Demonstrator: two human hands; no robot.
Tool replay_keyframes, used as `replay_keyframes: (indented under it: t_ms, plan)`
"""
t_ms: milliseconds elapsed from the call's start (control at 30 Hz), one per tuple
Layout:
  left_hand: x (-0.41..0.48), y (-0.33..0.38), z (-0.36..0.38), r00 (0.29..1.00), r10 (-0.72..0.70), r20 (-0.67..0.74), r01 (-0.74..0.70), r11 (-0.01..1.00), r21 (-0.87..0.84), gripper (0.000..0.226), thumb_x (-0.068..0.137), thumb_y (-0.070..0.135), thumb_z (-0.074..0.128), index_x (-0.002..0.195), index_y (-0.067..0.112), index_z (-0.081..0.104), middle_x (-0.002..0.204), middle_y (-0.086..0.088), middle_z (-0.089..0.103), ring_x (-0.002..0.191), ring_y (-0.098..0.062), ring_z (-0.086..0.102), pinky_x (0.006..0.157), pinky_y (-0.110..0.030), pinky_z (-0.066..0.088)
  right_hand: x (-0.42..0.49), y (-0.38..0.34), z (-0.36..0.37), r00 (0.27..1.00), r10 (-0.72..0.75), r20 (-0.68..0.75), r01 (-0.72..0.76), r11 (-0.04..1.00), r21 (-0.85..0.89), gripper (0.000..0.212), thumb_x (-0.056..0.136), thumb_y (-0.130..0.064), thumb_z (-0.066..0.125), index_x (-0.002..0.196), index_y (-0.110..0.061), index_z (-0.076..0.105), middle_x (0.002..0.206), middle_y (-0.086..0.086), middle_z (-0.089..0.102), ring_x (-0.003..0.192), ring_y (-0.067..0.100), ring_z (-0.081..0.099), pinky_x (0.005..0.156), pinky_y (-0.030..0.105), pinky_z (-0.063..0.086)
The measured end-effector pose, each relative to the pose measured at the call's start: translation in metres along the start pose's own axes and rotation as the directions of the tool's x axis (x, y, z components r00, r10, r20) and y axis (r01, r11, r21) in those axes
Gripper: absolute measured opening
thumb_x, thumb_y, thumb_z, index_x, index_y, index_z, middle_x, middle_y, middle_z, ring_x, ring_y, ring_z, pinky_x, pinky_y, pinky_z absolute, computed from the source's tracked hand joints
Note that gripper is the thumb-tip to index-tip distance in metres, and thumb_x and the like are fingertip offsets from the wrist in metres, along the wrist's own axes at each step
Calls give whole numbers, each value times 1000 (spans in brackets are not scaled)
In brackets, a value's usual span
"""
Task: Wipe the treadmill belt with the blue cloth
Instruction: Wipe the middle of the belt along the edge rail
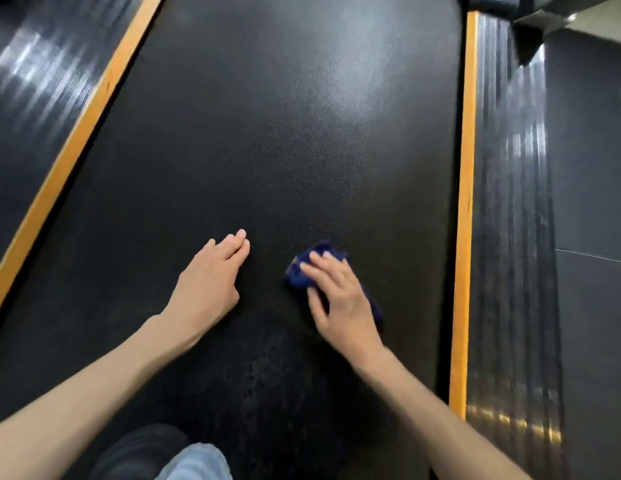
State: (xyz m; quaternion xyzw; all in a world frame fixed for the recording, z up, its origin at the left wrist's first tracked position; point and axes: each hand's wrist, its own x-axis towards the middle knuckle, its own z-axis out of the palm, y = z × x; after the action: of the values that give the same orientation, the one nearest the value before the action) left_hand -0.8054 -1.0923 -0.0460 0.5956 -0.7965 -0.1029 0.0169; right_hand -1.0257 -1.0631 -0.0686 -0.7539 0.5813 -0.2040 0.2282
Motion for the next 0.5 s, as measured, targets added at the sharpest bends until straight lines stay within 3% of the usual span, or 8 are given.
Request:
replay_keyframes:
  t_ms: [67, 200, 333, 433, 500]
  plan:
    - [4, 2, -4, 1000, 0, -2, 0, 1000, 17, 70, 35, -18, 66, 105, -10, 65, 113, -22, 64, 93, -34, 67, 83, -55, 48, -42, -4, 2, 995, -85, 48, 88, 994, -58, 39, 91, -33, 51, 128, -20, 56, 138, -1, 49, 133, 15, 38, 114, 35, 25]
    - [3, 6, -5, 999, -23, 24, 23, 1000, 16, 71, 34, -15, 68, 104, -10, 65, 114, -22, 64, 94, -35, 67, 81, -53, 50, -12, 20, 2, 974, -199, -112, 187, 977, -105, 24, 89, -23, 54, 107, -13, 67, 119, 6, 49, 110, 24, 50, 100, 33, 40]
    - [-1, 7, -4, 996, -64, 69, 65, 998, -22, 72, 48, -17, 64, 119, -8, 58, 130, -19, 54, 113, -35, 58, 91, -46, 47, 77, 49, -17, 958, 18, -285, -40, 997, -71, 20, 85, -17, 61, 101, -9, 68, 110, 14, 51, 102, 27, 49, 90, 39, 41]
    - [0, 6, -3, 996, -42, 79, 40, 999, 29, 74, 36, -16, 70, 109, -10, 62, 120, -22, 60, 98, -36, 65, 79, -49, 53, 114, 45, -19, 908, 209, -364, -228, 974, -8, 18, 83, -21, 62, 97, -11, 68, 107, 13, 52, 99, 28, 50, 85, 42, 41]
    - [1, 6, -2, 995, -42, 93, 37, 998, 52, 74, 34, -15, 71, 107, -10, 63, 117, -24, 61, 92, -37, 66, 79, -52, 51, 103, 30, -12, 910, 208, -358, -228, 974, -14, 16, 83, -20, 62, 96, -11, 66, 107, 12, 52, 99, 28, 49, 84, 37, 38]
